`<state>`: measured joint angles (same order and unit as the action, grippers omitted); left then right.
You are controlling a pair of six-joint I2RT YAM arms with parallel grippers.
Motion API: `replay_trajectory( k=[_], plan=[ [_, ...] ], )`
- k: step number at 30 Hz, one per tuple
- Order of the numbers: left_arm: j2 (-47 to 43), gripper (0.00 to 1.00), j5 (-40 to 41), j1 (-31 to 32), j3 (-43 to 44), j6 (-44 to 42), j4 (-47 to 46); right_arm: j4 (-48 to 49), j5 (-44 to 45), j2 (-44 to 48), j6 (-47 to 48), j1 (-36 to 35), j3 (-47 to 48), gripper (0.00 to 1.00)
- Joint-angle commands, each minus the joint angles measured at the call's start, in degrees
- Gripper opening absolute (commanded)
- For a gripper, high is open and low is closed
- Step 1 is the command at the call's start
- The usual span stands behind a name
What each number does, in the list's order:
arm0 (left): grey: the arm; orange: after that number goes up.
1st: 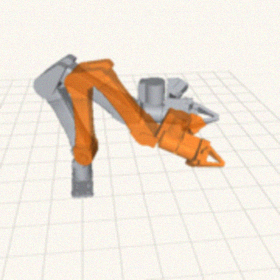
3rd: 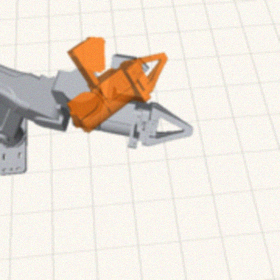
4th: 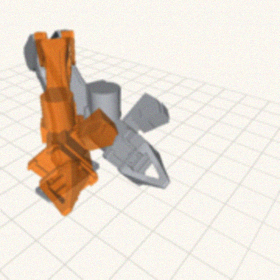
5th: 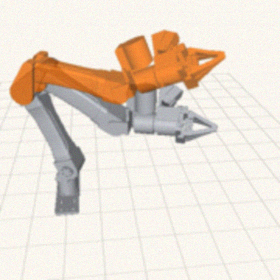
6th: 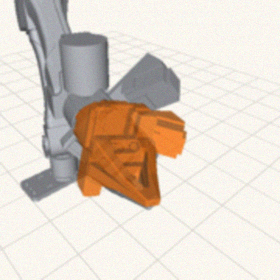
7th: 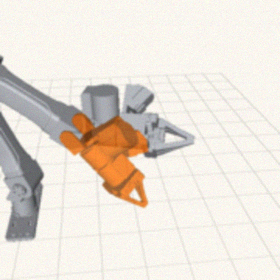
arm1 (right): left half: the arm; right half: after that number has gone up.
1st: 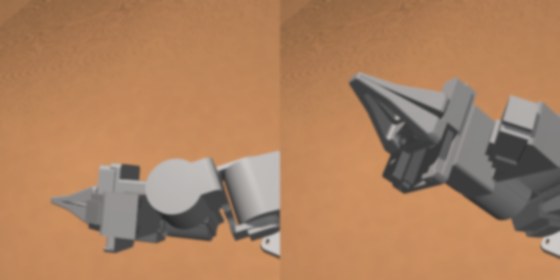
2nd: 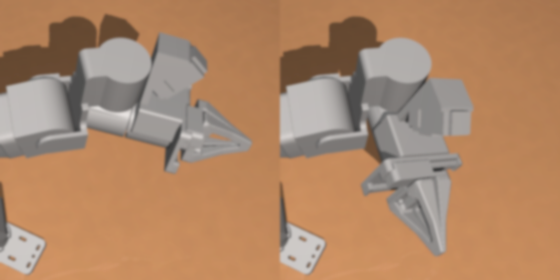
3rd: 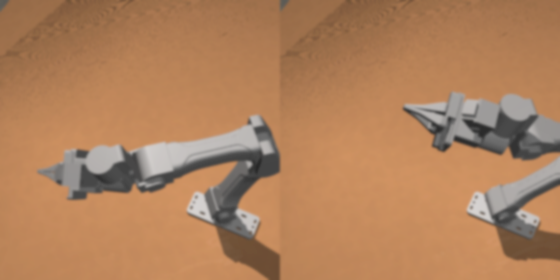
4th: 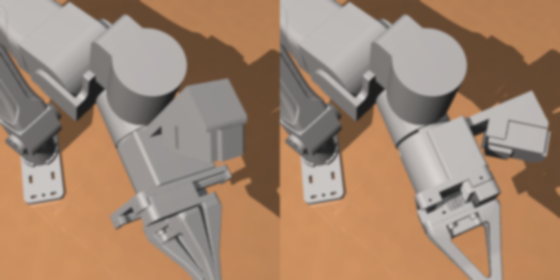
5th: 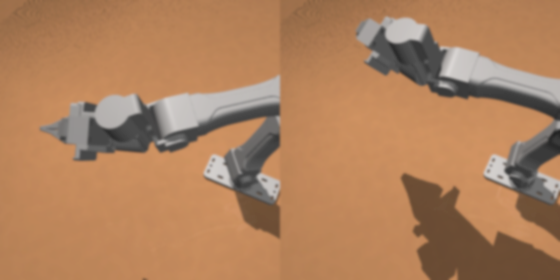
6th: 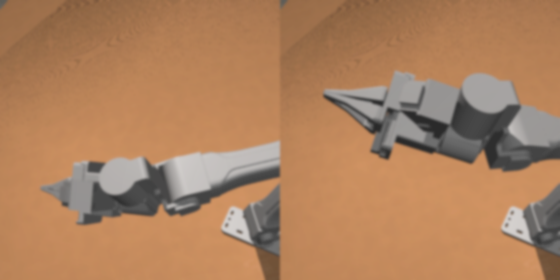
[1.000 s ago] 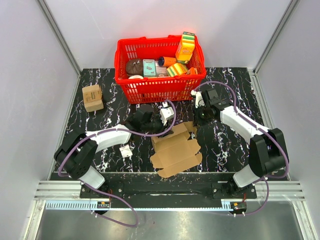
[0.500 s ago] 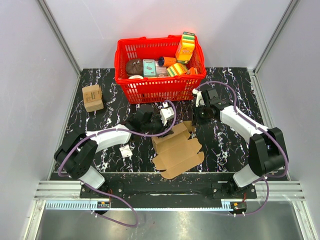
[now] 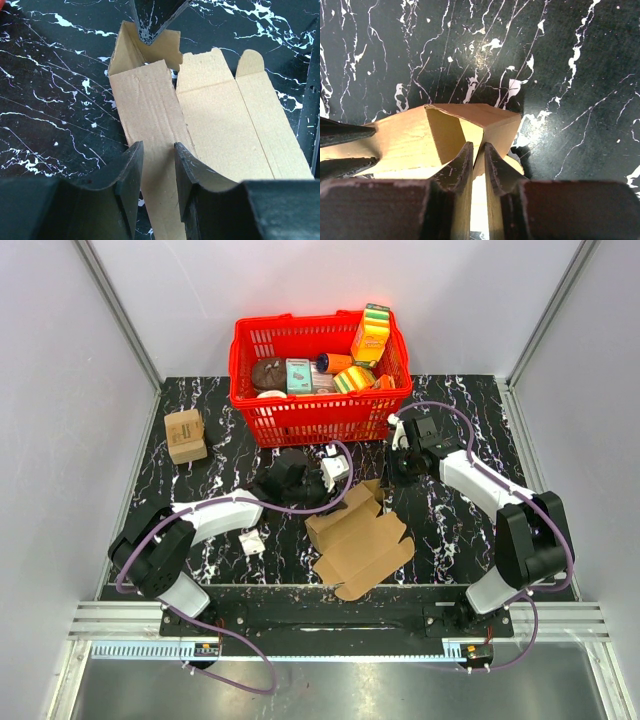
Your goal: Fold the paper box
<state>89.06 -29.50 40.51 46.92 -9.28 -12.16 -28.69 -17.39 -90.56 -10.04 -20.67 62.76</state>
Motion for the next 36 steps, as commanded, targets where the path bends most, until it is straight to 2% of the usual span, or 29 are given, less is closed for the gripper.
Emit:
replay_trajectory(
  k=[1, 23, 29, 36],
  plan=[
    [0.86, 0.36, 0.49, 0.62, 1.78, -0.92, 1.62, 0.91, -4.85, 1.00, -1.65, -0.43, -0.09, 0.18],
    [1.56, 0.35, 0.93, 1.06, 2.39, -1.36, 2.32, -1.11, -9.15, 8.21, -2.08, -1.04, -9.76, 0.16],
    [1.65, 0.35, 1.02, 1.06, 2.39, -1.44, 2.41, 1.52, -12.31, 8.30, -3.32, -1.04, -11.34, 0.20],
    [1.73, 0.35, 1.02, 1.06, 2.39, -1.44, 2.41, 4.08, -14.25, 7.60, -4.19, -1.04, -12.49, 0.32]
  ],
)
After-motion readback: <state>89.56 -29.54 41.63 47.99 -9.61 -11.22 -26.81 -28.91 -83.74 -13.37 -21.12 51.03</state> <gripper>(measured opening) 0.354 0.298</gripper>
